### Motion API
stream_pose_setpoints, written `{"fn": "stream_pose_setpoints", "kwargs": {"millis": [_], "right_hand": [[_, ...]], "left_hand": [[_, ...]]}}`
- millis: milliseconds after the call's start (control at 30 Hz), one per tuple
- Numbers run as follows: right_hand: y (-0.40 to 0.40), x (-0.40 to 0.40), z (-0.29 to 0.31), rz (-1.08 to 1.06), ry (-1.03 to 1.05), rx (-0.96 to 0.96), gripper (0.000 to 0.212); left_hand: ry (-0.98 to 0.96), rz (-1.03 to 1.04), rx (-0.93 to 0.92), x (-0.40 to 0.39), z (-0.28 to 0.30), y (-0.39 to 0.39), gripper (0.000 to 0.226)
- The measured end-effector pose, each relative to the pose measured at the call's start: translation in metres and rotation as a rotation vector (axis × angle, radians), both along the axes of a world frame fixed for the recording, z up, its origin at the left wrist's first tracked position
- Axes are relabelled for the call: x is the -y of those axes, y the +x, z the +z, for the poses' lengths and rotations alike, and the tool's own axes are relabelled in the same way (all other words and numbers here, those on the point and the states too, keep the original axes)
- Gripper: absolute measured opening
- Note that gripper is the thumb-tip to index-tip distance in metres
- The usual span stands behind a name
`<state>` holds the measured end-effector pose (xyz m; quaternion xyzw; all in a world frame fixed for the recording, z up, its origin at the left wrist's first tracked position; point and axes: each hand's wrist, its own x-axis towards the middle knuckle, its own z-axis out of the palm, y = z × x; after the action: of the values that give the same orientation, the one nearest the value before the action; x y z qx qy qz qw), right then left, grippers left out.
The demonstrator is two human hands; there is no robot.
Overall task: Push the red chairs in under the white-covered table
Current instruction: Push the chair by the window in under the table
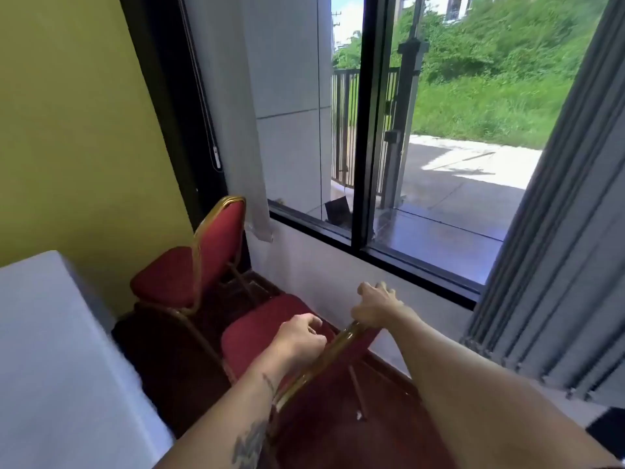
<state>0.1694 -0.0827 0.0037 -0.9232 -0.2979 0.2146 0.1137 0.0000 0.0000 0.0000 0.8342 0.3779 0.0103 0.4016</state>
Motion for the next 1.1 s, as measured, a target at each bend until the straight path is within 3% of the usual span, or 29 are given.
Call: {"fn": "stream_pose_setpoints", "kwargs": {"millis": [67, 200, 400, 567, 800, 1100], "right_hand": [[0.006, 0.005, -0.013, -0.053, -0.006, -0.013, 0.061], [0.006, -0.001, -0.039, -0.262, 0.159, -0.225, 0.063], [-0.009, -0.022, -0.067, -0.707, 0.493, -0.568, 0.109], [-0.001, -0.028, -0.091, -0.845, 0.711, -0.758, 0.068], [-0.008, -0.031, -0.081, -0.858, 0.717, -0.615, 0.072], [-0.002, -0.013, -0.069, -0.704, 0.708, -0.653, 0.02]], "left_hand": [[-0.005, -0.032, -0.09, 0.006, -0.014, 0.011, 0.048], [-0.032, -0.096, -0.197, 0.015, -0.037, 0.01, 0.054], [-0.064, -0.108, -0.317, -0.01, -0.067, -0.004, 0.068], [0.013, -0.151, -0.372, -0.018, -0.082, -0.01, 0.036], [0.075, -0.216, -0.418, -0.02, -0.075, -0.009, 0.041], [0.046, -0.191, -0.408, 0.007, -0.078, -0.012, 0.042]]}}
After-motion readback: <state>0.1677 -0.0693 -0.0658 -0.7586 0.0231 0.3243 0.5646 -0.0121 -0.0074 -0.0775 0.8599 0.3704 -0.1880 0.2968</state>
